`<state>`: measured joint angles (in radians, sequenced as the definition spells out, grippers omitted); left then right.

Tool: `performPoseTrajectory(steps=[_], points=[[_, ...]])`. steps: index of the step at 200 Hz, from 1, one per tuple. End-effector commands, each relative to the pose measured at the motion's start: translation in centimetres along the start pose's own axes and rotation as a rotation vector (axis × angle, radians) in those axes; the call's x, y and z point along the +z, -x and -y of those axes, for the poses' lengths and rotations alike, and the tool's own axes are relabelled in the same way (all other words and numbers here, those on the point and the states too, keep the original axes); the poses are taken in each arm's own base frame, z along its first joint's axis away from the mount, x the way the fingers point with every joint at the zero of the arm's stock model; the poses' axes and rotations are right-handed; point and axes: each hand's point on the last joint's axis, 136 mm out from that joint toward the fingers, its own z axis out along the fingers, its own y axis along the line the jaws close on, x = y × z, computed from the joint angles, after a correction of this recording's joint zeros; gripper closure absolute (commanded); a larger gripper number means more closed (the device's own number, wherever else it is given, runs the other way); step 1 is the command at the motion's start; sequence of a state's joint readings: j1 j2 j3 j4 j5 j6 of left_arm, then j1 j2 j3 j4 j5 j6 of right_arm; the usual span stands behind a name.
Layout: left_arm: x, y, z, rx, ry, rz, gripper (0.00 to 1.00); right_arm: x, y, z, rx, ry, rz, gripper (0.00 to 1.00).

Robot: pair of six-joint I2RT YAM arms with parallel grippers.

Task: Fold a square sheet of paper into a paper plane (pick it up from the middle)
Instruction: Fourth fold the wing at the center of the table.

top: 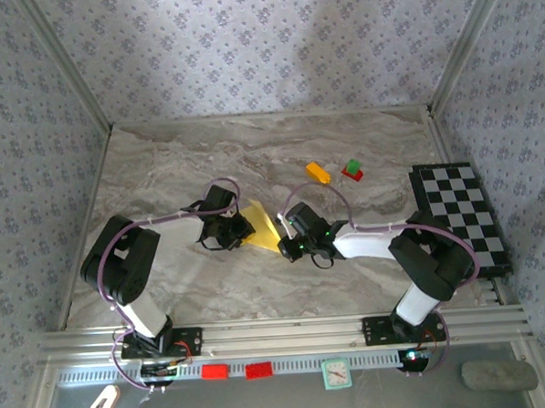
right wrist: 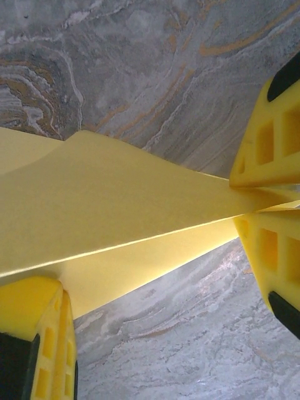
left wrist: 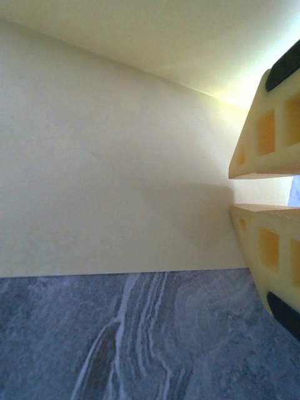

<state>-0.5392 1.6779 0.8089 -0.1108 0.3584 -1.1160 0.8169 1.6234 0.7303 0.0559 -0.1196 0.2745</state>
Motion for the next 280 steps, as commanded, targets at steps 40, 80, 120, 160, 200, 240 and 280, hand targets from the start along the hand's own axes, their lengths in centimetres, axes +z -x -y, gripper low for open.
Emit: performPoseTrajectory(steps=[40,80,120,160,200,240,280], points=[[0.4,-0.5,-0.7,-0.004,0.034,-0.013,0.81,0.9,0.0,-0.3,0.052,0.053,-0.035,0.83],[0.3,-0.5,-0.6,-0.004,0.031,-0.011,0.81,-0.4,1.2,-0.3,0.031,0.036,0.006,0.79],[0.3,-0.5,-0.5,0.0,0.03,-0.014,0.81,-1.3,2.4,-0.5,-0.036,0.01,0.037,0.71],[0.3,-0.5,-0.5,0.0,0.031,-0.017,0.81,-0.5,3.0,-0.5,-0.1,-0.018,0.023,0.7],[0.3,-0.5,-0.5,0.001,0.03,-0.017,0.81,0.5,3.1,-0.9,-0.127,-0.015,0.01,0.68],[0.2,-0.4,-0.4,0.002,0.029,-0.016,0.81,0.9,2.9,-0.7,-0.139,-0.036,0.005,0.63],[0.2,-0.4,-0.3,0.003,0.027,-0.017,0.81,0.7,2.9,-1.2,-0.162,-0.022,0.018,0.57]])
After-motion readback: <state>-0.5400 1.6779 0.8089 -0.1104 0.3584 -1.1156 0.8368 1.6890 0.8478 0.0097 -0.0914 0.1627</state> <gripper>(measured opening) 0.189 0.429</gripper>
